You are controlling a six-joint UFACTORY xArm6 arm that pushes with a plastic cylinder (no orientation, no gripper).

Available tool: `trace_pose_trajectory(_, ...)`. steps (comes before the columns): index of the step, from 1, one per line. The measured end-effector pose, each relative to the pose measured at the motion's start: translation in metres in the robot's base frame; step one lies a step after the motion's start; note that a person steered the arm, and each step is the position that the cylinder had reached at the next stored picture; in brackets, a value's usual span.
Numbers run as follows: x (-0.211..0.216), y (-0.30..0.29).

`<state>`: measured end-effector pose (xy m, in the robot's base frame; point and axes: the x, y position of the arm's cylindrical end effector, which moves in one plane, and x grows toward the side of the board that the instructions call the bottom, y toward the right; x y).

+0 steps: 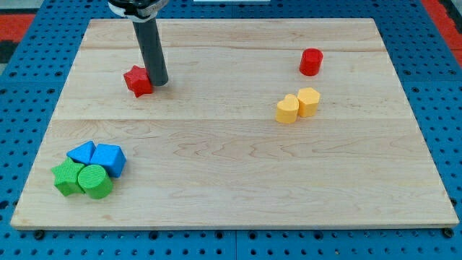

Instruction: Slightly move the red circle towards up

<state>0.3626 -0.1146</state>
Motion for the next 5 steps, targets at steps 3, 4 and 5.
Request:
trace_pose_trajectory(3, 0.003, 0.279)
trace_pose_trajectory(4, -0.015, 0.269)
trace_pose_trajectory(5, -0.034, 0.255)
